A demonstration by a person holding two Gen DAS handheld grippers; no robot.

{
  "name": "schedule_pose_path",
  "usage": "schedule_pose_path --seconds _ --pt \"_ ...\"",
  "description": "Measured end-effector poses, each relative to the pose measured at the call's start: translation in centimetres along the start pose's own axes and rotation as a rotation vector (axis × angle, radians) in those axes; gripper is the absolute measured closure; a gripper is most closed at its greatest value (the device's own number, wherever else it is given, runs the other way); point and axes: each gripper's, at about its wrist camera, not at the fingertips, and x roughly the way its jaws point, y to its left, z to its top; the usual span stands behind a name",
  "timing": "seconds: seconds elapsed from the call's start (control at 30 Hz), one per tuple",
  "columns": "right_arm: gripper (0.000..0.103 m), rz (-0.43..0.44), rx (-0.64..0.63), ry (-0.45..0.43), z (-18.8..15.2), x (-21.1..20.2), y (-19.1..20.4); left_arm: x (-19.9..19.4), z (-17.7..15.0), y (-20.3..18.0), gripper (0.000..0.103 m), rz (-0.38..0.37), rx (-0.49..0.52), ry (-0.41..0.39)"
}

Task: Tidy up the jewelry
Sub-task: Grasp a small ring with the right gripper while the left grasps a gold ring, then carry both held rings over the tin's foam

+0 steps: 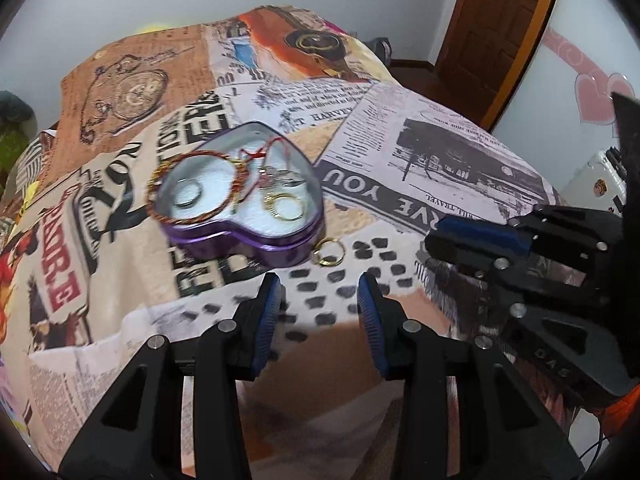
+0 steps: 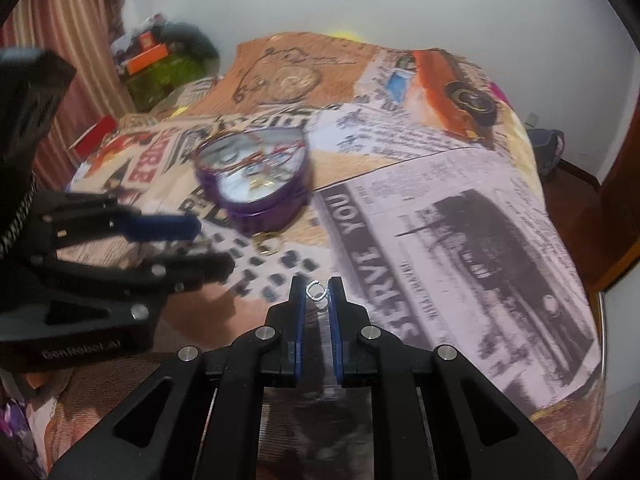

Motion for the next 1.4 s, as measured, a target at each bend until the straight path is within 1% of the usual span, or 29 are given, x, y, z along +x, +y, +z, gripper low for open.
schedule_pose_path --seconds 0.1,0.2,0.37,0.47,0.5,0.53,0.7,0.9,1.03,1.4 --pt "0.093 -0.004 0.009 -0.011 0.1 -0.2 -0.6 1.2 0.5 -0.3 0.064 0.011 -0.008 0.024" --pt "0.093 -0.015 0.000 -0.024 0.2 -0.4 -0.7 1.5 0.8 -0.5 0.066 0.015 -0.018 0.016" --pt "0.093 -0.005 0.001 -0.037 0.3 -0.3 -0.8 2.0 1.1 -0.4 0.070 0.013 -0.037 0.010" --pt "0.093 0.005 0.011 -0.044 0.4 -0.3 -0.8 2.2 1.1 -0.4 0.076 0.020 -0.040 0.002" --pt "0.093 0.007 0.013 -0.046 0.4 -0.3 -0.9 2.2 1.1 -0.4 0.082 0.021 -0.041 0.000" --pt "0.093 0.008 0.015 -0.047 0.4 -0.4 -1.0 2.3 1.1 -0.3 0.084 0.019 -0.042 -0.001" --pt "0.093 0.006 0.018 -0.045 0.5 -0.4 -0.9 1.9 0.9 -0.3 0.085 0.016 -0.043 -0.008" --pt "0.093 -0.005 0.005 -0.057 0.9 -1.3 -0.4 0.0 0.2 -0.2 0.085 0.044 -0.028 -0.039" --pt "0.093 -0.008 -0.001 -0.081 1.7 -2.3 0.2 -2.2 0.0 0.2 0.085 0.064 -0.024 -0.083" --pt "0.093 0.000 -0.027 -0.159 4.5 -4.7 2.6 -7.2 0.5 2.9 0.085 0.083 -0.071 -0.192"
